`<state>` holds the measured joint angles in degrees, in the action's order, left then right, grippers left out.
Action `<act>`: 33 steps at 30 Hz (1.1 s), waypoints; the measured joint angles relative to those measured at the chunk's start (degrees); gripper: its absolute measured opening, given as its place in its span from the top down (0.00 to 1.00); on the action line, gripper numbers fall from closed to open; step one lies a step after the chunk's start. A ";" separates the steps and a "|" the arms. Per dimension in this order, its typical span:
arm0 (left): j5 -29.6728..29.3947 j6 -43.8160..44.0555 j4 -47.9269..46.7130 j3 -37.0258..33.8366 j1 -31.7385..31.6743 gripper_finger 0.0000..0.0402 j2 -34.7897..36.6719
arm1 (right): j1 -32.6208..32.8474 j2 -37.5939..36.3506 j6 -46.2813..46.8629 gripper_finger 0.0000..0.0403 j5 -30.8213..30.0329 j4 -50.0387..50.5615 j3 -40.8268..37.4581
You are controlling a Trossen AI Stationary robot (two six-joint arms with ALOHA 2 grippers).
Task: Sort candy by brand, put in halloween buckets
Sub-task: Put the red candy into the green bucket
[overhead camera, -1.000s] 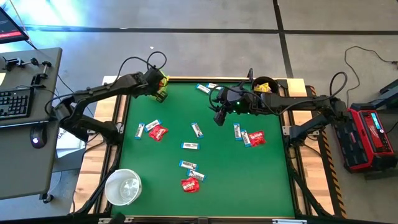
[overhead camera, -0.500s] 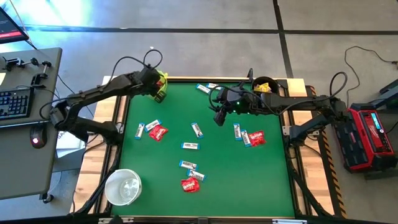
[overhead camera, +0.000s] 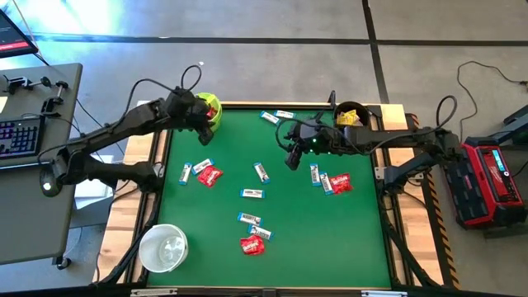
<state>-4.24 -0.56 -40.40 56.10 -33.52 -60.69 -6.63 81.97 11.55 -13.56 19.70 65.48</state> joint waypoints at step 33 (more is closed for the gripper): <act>3.10 13.03 -10.39 0.00 39.16 0.98 -2.45 | 4.06 0.04 7.59 0.94 1.57 -15.30 -13.49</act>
<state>-1.14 12.47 -50.80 56.10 5.64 -63.13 -2.57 82.02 19.13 -11.99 4.40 51.99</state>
